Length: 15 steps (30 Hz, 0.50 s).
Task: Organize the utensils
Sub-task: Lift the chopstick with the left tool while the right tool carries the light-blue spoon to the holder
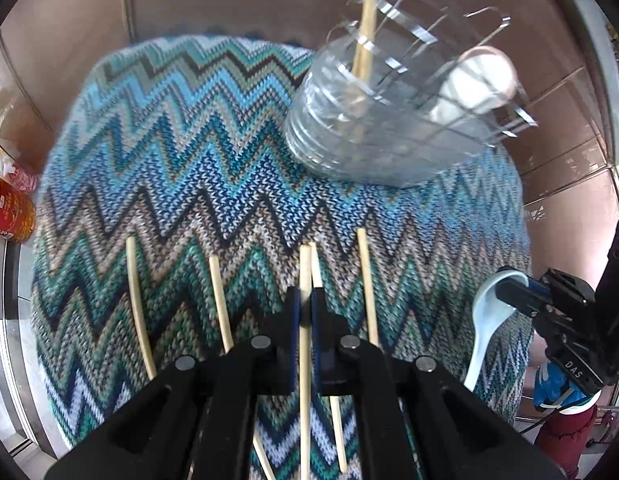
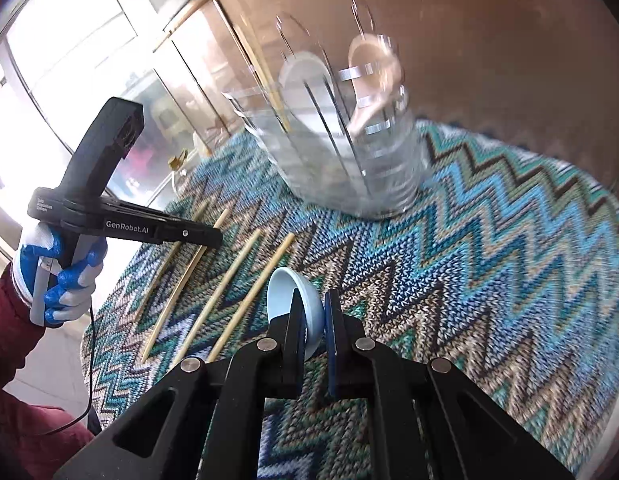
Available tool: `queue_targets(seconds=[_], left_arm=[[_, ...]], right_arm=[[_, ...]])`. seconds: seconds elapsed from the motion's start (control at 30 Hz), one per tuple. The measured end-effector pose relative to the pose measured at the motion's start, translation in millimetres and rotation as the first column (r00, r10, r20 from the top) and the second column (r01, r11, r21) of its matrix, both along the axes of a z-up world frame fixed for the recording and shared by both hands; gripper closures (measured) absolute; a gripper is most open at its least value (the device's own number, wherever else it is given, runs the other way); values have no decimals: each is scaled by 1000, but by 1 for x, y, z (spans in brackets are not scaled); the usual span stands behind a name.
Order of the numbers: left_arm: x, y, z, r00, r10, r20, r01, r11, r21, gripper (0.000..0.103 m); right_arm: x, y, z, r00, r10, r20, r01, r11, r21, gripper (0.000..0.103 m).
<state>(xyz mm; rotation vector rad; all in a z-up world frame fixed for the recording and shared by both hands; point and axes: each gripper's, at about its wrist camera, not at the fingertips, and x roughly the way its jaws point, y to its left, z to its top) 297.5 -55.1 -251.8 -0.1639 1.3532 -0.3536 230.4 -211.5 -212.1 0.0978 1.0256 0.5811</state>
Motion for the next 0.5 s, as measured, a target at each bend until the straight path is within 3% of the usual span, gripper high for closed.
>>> queue_targets(seconds=[0.23,0.33,0.43,0.5], left_arm=[[-50,17,38,998,19,66,-18,999,-26,98],[-65,30,66,989,42,144,-35,998,-53,98],[-74,37,106,963,66,260,-44,995,-88,98],[-79,44,139,931,81,355,-49,994,-99,98]], right_arm=[[-36,-9,48,991,-66,112,69,997,-21,95],[-51,-10,78,974,-117,192,124,992,-22,95],[-57,-10,107,943,-177,281,189,982,-18,95],[-58,-9,124,918,-213,335,230,973,-12,95]])
